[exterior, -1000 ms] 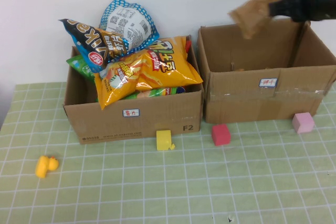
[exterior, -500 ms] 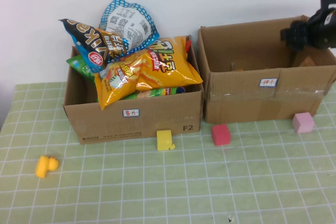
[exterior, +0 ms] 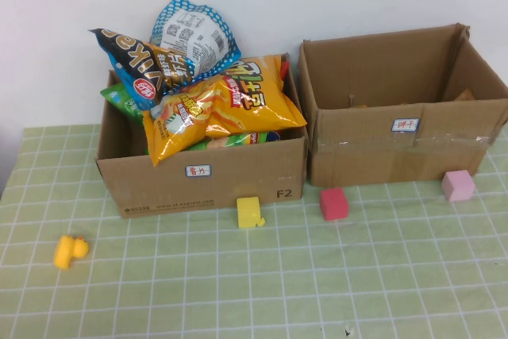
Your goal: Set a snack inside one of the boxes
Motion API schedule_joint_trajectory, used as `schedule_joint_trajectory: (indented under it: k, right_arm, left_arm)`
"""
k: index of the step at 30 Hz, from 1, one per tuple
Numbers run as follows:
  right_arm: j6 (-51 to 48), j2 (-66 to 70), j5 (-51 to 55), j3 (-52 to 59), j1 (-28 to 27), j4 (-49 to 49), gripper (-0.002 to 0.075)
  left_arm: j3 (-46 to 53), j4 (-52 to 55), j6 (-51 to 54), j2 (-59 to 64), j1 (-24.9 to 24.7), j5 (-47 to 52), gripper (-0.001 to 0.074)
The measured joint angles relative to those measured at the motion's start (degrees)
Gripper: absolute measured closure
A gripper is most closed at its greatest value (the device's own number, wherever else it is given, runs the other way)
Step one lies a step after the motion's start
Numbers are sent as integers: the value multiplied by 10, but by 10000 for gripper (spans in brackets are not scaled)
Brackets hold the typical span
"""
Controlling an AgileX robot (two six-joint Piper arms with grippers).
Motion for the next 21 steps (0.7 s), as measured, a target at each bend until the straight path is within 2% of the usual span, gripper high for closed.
schedule_joint_trajectory:
  k: [11, 17, 21]
  right_arm:
    - [-180, -304, -41, 311, 0, 128, 727]
    - [-200, -460, -14, 493, 0, 133, 728]
    - [-218, -540, -113, 595, 0, 137, 728]
  left_arm:
    - [0, 0, 0, 0, 0, 0, 738]
    - [0, 0, 0, 0, 0, 0, 737]
    - [0, 0, 0, 0, 0, 0, 738]
